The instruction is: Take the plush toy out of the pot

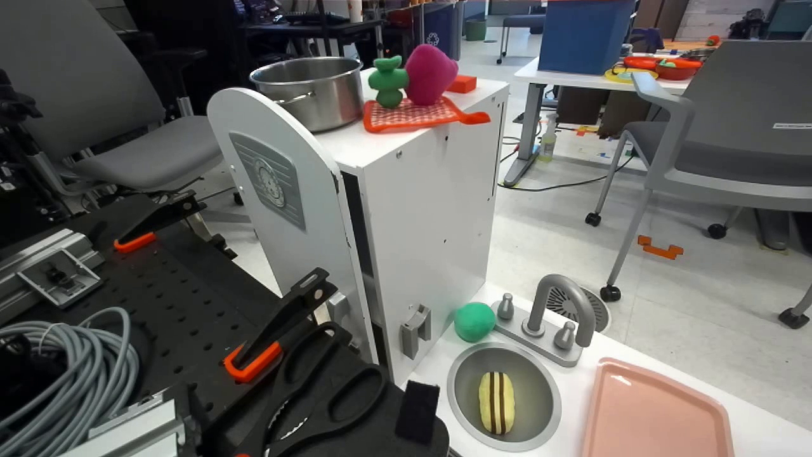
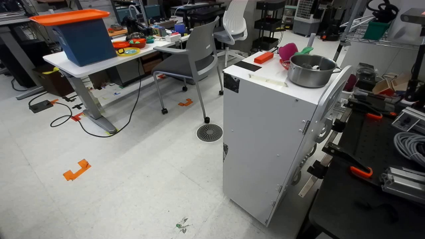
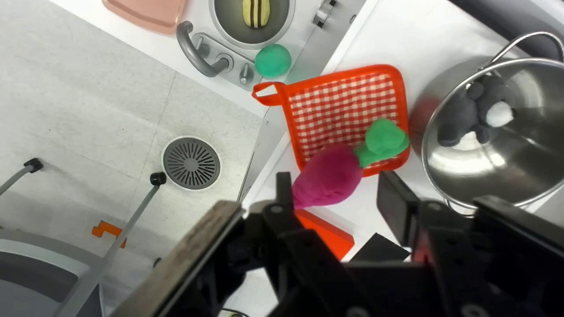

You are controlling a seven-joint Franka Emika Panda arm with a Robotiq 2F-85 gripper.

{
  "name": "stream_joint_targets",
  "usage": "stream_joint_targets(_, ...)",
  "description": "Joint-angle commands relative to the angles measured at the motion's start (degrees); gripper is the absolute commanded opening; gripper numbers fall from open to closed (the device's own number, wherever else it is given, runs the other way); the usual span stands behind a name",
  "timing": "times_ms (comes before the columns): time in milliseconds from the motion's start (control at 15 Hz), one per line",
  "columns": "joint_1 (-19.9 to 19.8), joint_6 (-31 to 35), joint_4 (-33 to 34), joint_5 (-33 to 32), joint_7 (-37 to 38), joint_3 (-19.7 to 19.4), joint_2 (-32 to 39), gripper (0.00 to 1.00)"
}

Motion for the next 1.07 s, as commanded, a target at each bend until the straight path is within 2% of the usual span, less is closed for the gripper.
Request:
stream_joint_targets(0, -0.26, 0.33, 0.91, -0.24, -1.1, 0.23, 0.3, 0.84)
stream_joint_targets(133, -0.24, 0.21, 0.72, 0.1, -1.49, 0.26, 0.08, 0.99)
stream_joint_targets(200, -0.19, 0.18, 0.5, 0.17, -1.66, 0.3, -0.08, 1.0)
stream_joint_targets(533, 0.06, -0.46, -0.4, 0.63, -2.73, 0.74, -0.87, 1.0)
stream_joint_targets(1000, 1.18, -0.31, -4.38, -0.79, -1.8, 1.88, -5.82, 1.0)
